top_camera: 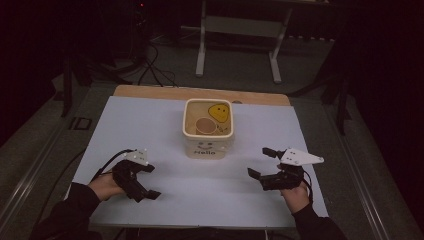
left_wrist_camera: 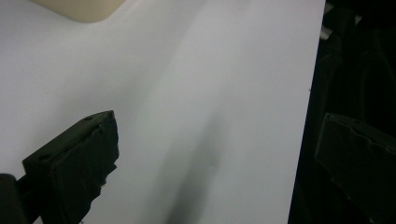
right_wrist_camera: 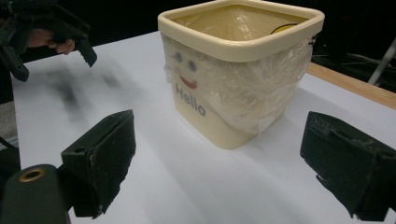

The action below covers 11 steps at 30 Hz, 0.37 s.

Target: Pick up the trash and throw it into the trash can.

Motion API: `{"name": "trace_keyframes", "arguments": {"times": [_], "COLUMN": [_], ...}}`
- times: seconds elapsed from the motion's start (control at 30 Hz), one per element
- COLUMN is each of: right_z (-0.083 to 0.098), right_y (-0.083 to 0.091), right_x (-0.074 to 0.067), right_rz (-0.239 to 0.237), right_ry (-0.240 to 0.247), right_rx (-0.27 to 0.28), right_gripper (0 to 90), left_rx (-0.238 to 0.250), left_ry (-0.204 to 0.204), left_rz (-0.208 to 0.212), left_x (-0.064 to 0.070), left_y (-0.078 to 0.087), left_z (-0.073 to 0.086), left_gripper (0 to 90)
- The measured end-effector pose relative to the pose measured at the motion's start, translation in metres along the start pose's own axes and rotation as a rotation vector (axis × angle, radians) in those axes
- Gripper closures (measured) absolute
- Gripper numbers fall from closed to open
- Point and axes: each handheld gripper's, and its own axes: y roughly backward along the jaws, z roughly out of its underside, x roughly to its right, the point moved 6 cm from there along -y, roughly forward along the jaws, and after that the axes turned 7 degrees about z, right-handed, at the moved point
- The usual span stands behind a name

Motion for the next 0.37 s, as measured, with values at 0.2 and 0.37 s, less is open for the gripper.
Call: {"name": "trace_keyframes", "arguments": {"times": [0.2,0.37], "right_z": [0.0005,0.0011], "right_y": [0.0008,0.001], "right_x": [0.0,0.0009], "right_rz": [0.0,-0.001], "right_ry": [0.002,-0.004], "right_rx": [0.001,0.002], "right_gripper": [10.2,10.3], "left_rx": [0.017,0.032], "left_ry": [0.016,0.023], "left_rz": [-0.01,-0.013], "left_x": [0.0001,-0.0008], "left_y": [-0.0011,-0.0002], "left_z": [0.0064,0.0073], "left_gripper": [0.6,0.6]}}
